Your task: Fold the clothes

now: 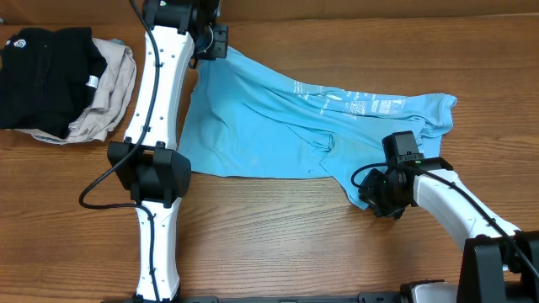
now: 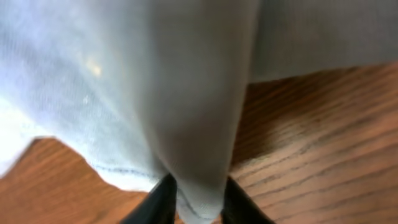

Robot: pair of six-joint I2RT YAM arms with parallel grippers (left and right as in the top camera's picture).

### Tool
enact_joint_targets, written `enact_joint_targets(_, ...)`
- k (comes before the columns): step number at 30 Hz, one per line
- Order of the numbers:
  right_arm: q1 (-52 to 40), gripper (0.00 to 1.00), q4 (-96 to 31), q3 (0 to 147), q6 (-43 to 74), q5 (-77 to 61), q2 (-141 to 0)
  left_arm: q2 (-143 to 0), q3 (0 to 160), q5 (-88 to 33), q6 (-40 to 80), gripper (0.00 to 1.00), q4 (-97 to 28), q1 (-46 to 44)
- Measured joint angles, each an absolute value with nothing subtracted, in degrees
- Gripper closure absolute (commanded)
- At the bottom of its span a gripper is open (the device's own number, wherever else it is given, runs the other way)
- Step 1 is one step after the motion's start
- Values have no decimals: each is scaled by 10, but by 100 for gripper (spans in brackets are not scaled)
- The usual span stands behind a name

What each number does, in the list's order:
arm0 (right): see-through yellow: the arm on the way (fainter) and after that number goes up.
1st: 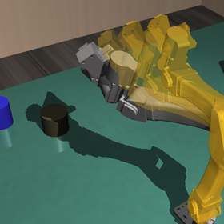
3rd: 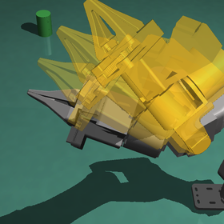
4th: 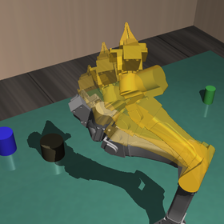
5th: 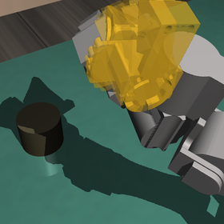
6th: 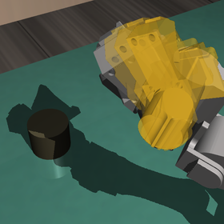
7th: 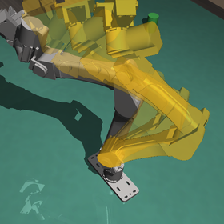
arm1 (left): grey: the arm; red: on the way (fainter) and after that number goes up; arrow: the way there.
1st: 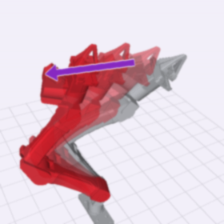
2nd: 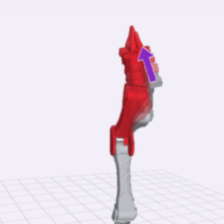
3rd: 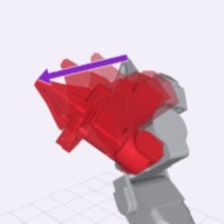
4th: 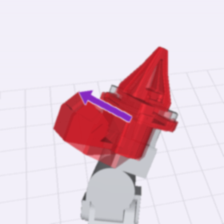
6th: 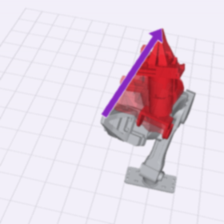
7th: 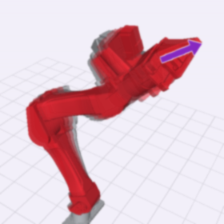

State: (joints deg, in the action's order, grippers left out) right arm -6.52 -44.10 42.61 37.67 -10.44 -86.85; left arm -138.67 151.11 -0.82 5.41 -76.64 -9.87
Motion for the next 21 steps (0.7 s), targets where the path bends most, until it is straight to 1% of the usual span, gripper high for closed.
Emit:
enact_joint_targets(6, -65, 96, -426, 427, 386, -105, -868, -1387, 1511, -8, 54, 96, -765, -99)
enact_joint_targets(10, -47, 96, -479, 468, 361, -107, -868, -1387, 1511, -8, 54, 96, -755, -98)
enact_joint_targets(12, -20, 96, -528, 531, 337, -106, -868, -1387, 1511, -8, 54, 96, -754, -97)
enact_joint_targets(15, 29, 96, -600, 666, 294, -105, -868, -1387, 1522, -8, 54, 96, -760, -96)
enact_joint_targets(21, 145, 96, -705, 939, 233, -105, -868, -1383, 1607, -6, 54, 96, -787, -90)
